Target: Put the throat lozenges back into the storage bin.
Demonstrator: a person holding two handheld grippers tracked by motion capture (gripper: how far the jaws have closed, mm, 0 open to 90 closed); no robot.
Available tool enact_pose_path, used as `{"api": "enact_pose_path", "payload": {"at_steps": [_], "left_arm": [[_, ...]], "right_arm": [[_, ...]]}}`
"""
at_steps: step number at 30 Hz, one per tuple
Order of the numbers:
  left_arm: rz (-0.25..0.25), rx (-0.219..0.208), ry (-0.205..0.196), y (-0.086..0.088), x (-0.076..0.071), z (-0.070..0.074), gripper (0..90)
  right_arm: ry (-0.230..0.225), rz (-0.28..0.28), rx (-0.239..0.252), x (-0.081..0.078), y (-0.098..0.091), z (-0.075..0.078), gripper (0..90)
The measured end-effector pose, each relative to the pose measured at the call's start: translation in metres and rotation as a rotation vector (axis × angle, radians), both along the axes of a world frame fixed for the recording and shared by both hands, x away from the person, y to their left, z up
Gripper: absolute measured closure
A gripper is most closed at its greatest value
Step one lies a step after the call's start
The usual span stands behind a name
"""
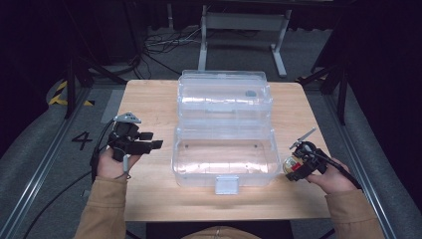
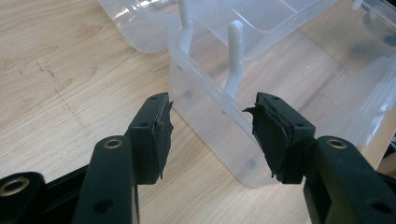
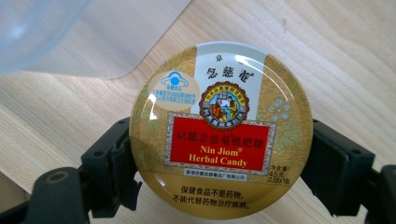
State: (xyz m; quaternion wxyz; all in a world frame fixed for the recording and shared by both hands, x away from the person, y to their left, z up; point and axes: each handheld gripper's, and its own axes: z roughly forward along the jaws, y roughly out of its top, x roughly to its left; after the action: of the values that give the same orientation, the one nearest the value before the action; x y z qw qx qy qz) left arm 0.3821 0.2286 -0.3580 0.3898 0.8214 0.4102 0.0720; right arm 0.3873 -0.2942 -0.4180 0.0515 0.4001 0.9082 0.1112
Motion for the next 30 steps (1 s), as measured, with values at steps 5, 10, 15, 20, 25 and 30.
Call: {"api": "enact_pose_path", "payload": {"at_steps": [5, 10, 15, 20, 25, 30], "left_arm": [[-0.001, 0.007, -0.002, 0.002, 0.001, 0.0, 47.1], [0.005, 0.0, 0.003, 0.002, 0.0, 0.0, 47.0], [0.003, 0.003, 0.003, 0.003, 0.001, -0.001, 47.0], [0.004, 0.004, 0.002, 0.003, 0.001, -0.001, 47.0], [0.006, 0.004, 0.002, 0.003, 0.001, -0.001, 47.0], [0.008, 0.003, 0.002, 0.004, 0.001, -0.001, 47.0]], "right_arm": [[-0.014, 0.003, 0.0, 0.001, -0.001, 0.01, 20.5], [-0.033, 0.004, 0.01, 0.002, -0.003, 0.022, 20.5], [-0.053, 0.018, 0.023, 0.003, -0.002, 0.031, 20.5], [-0.073, 0.029, 0.028, 0.004, 0.0, 0.043, 20.5], [-0.091, 0.053, 0.036, 0.004, 0.006, 0.054, 20.6], [-0.102, 0.087, 0.043, 0.005, 0.017, 0.064, 20.6]]}}
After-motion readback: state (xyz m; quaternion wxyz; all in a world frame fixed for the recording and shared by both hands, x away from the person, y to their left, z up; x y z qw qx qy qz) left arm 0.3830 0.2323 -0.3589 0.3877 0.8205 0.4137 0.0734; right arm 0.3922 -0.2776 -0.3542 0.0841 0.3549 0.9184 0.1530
